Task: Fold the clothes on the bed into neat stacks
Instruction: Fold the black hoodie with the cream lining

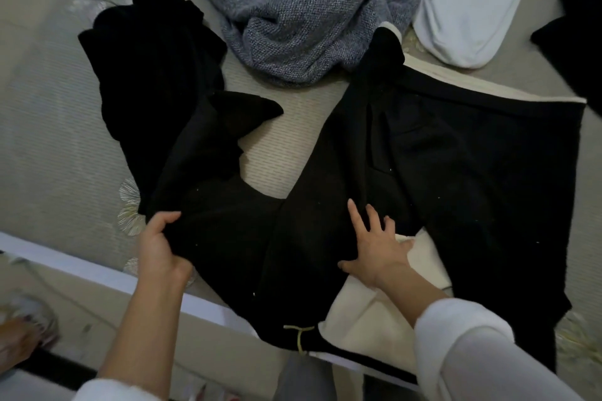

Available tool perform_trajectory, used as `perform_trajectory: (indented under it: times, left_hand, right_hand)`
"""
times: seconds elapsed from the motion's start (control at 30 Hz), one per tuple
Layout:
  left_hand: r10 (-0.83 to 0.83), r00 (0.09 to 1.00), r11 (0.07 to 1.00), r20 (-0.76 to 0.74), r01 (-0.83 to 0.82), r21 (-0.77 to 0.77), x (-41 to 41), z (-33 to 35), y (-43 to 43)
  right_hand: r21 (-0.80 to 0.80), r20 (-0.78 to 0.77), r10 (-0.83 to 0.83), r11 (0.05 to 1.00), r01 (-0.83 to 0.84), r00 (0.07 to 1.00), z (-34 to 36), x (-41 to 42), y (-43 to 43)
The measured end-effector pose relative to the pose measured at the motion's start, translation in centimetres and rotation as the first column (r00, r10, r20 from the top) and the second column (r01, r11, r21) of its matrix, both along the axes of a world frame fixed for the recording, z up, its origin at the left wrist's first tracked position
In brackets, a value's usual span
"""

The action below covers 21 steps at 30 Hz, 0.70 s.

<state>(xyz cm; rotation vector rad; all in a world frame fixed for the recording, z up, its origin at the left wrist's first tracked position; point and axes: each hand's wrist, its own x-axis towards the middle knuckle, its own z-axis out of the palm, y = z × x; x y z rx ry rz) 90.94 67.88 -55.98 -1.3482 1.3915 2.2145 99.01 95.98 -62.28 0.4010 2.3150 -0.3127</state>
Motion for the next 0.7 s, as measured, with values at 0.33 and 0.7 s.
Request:
perform_trajectory:
  times: [0.33, 0.7]
  left_hand:
    - [-0.17, 0.985, 0.984, -0.01, 0.17, 0.053, -1.6, 0.4, -0.4]
    - [-0.866, 0.411, 0.46, -0.284, 0.431, -0.776, -2.1, 5.0, 11.1]
  right_hand:
    - [-0.201, -0.028, 0.154, 0.967, -0.157, 0.988, -1.2, -1.4, -0.4]
    - [-0.724, 0.189, -0.926, 0.093, 0.683, 0.326, 3.2, -2.2, 4.2]
